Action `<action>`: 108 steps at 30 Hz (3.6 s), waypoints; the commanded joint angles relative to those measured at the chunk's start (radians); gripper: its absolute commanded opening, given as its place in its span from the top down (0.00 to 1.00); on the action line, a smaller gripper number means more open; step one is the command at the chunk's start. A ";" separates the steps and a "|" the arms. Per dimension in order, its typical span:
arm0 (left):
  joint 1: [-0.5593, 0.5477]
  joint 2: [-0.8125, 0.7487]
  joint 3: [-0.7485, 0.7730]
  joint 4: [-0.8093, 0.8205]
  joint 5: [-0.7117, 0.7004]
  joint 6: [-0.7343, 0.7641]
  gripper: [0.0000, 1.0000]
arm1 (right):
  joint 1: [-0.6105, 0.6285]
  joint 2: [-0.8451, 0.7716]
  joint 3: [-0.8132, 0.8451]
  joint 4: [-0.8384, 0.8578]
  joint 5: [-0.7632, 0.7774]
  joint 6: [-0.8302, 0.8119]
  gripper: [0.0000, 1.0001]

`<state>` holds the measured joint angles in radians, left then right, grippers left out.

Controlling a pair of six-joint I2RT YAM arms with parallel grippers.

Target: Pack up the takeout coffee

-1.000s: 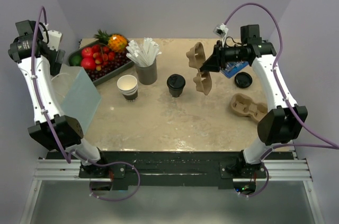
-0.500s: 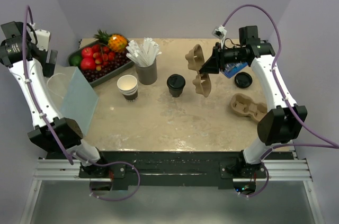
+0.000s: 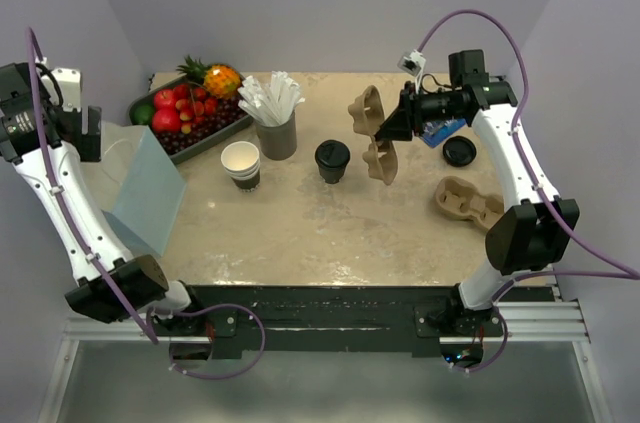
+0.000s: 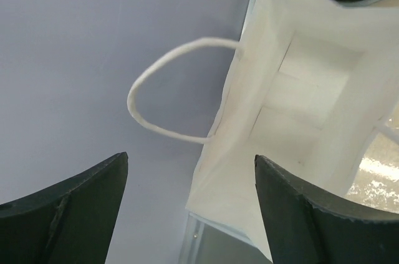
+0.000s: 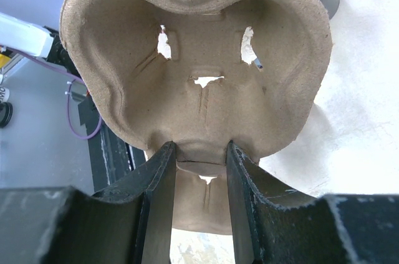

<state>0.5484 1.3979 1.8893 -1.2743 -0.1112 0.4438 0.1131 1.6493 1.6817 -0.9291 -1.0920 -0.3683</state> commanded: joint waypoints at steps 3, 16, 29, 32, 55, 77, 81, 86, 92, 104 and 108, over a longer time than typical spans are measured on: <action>0.070 0.019 -0.104 -0.028 0.042 -0.040 0.21 | 0.008 -0.043 0.010 -0.022 -0.003 -0.027 1.00; 0.074 0.069 -0.121 -0.019 0.107 -0.019 0.54 | 0.008 -0.117 -0.068 -0.011 0.004 -0.015 1.00; 0.076 -0.048 -0.087 -0.042 0.219 0.059 1.00 | 0.010 -0.187 -0.068 0.046 0.104 0.040 1.00; 0.074 -0.089 -0.001 -0.042 0.271 0.058 1.00 | 0.010 -0.186 -0.050 0.033 0.100 0.046 1.00; 0.074 -0.212 0.332 0.358 1.373 -0.152 1.00 | -0.081 -0.356 0.019 0.292 0.306 0.316 1.00; -0.253 0.194 0.515 1.409 1.352 -1.094 1.00 | -0.099 -0.381 0.153 0.203 0.618 0.284 1.00; -0.501 0.210 0.508 0.971 1.153 -0.721 1.00 | -0.101 -0.382 0.139 0.224 0.650 0.279 1.00; -0.809 0.208 0.377 0.733 0.791 -0.373 1.00 | -0.101 -0.364 0.157 0.213 0.705 0.258 1.00; -1.110 0.184 0.214 0.568 0.518 -0.156 1.00 | -0.105 -0.338 0.204 0.210 0.926 0.198 1.00; -1.196 -0.054 -0.104 0.524 0.527 -0.108 1.00 | -0.110 -0.384 0.023 0.282 0.983 0.112 1.00; -1.197 -0.063 -0.107 0.414 0.530 -0.038 1.00 | -0.110 -0.384 0.018 0.306 0.893 0.103 1.00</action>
<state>-0.6468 1.3754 1.7561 -0.7948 0.3969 0.3286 0.0002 1.2839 1.6936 -0.7029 -0.1295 -0.2413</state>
